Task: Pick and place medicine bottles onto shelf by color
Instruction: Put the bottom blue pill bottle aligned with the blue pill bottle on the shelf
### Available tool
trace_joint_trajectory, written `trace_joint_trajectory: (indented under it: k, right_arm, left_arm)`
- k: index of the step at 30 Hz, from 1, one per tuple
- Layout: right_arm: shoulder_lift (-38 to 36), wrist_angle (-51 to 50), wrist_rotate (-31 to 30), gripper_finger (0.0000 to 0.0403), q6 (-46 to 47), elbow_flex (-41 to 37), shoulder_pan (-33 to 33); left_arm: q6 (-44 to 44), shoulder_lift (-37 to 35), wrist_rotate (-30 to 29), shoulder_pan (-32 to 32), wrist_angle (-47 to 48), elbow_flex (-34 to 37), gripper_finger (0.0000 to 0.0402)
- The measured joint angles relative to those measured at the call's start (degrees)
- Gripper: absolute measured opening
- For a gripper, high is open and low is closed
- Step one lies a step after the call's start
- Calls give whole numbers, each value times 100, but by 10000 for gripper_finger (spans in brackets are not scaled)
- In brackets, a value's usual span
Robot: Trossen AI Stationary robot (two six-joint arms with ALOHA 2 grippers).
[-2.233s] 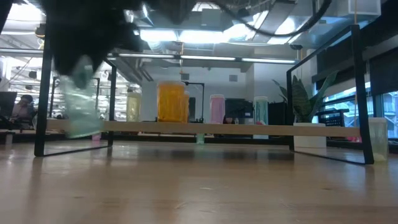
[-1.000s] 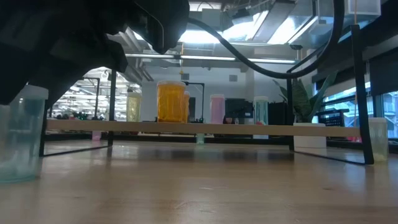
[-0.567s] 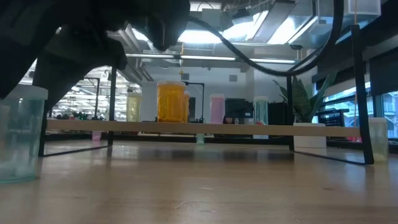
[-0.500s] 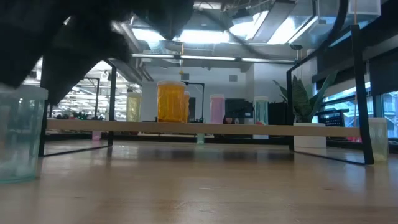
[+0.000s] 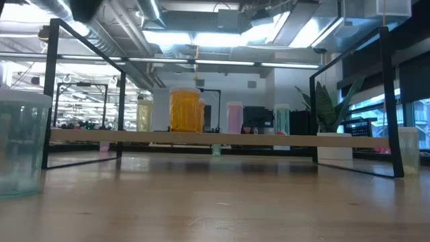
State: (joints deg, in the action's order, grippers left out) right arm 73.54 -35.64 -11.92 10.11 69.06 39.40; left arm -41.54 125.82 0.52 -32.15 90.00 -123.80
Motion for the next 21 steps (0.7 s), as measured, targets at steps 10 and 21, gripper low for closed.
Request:
trace_joint_trajectory:
  k: [10,21]
  right_arm:
    - [0,13,0,22,0,0,0]
    - [0,244,4,22,0,0,0]
  left_arm:
    - [-799,2,-197,-533,5,-276,202]
    - [-2358,2,-456,-1309,2,-506,202]
